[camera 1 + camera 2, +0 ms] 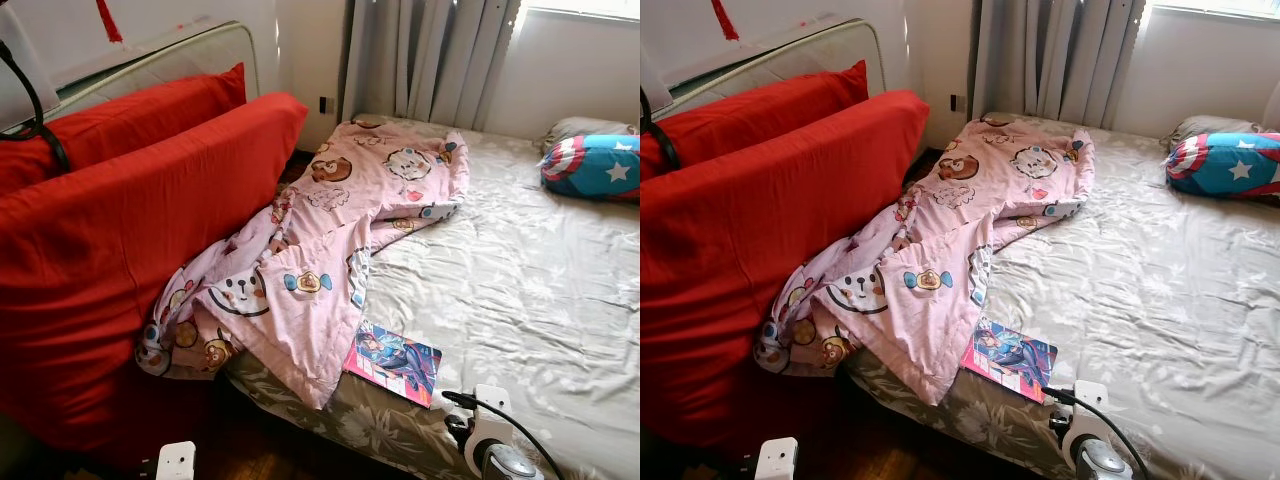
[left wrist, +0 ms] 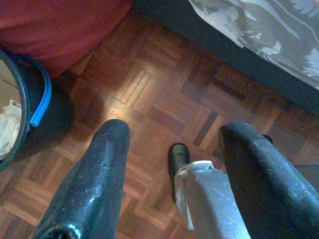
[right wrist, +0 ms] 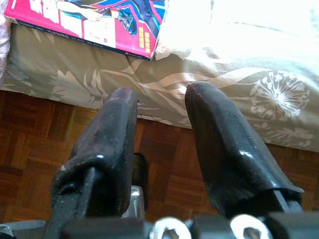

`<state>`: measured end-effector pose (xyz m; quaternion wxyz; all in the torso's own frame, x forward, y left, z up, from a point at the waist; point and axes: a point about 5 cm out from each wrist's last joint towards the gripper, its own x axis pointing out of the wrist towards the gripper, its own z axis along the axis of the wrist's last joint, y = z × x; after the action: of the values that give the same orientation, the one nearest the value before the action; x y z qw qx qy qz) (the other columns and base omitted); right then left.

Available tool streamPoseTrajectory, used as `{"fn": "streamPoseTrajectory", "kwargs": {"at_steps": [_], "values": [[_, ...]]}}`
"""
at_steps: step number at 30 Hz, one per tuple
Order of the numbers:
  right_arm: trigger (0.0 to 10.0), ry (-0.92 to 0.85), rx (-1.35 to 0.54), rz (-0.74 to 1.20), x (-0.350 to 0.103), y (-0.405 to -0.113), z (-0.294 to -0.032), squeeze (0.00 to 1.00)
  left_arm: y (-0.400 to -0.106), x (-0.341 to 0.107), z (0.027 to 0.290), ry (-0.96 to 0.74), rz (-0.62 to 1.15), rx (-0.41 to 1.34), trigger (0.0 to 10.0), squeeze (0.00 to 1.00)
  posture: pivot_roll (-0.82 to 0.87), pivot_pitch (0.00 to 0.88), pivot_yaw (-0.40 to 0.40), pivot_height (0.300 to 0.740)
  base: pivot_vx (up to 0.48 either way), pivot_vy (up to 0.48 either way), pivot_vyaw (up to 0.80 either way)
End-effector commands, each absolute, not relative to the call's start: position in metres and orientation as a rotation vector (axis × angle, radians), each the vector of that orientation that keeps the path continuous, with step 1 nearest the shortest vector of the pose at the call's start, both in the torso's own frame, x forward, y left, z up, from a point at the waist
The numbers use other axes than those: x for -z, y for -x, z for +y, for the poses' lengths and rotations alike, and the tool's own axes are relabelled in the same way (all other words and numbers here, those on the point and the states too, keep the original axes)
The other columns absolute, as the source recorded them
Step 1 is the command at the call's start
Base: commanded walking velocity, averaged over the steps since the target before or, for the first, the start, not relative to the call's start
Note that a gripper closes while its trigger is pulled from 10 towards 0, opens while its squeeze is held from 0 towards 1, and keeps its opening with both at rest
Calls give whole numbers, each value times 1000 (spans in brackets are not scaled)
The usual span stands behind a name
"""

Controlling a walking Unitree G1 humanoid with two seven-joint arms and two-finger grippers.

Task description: Clean up the room

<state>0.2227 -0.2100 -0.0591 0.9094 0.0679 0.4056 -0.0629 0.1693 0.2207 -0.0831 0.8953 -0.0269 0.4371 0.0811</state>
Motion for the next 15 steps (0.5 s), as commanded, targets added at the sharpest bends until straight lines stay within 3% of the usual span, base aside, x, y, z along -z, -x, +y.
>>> {"fn": "streamPoseTrajectory", "kwargs": {"at_steps": [1,15], "values": [[10000,-157,147,821,57,-226,-210,0,-169,83,223,57,920,-171,10000,0,-35,0,-10,740,0,0,0],[10000,-141,145,832,57,-227,-210,0,-170,82,223,66,911,-178,10000,0,-25,0,-11,740,284,0,0]]}}
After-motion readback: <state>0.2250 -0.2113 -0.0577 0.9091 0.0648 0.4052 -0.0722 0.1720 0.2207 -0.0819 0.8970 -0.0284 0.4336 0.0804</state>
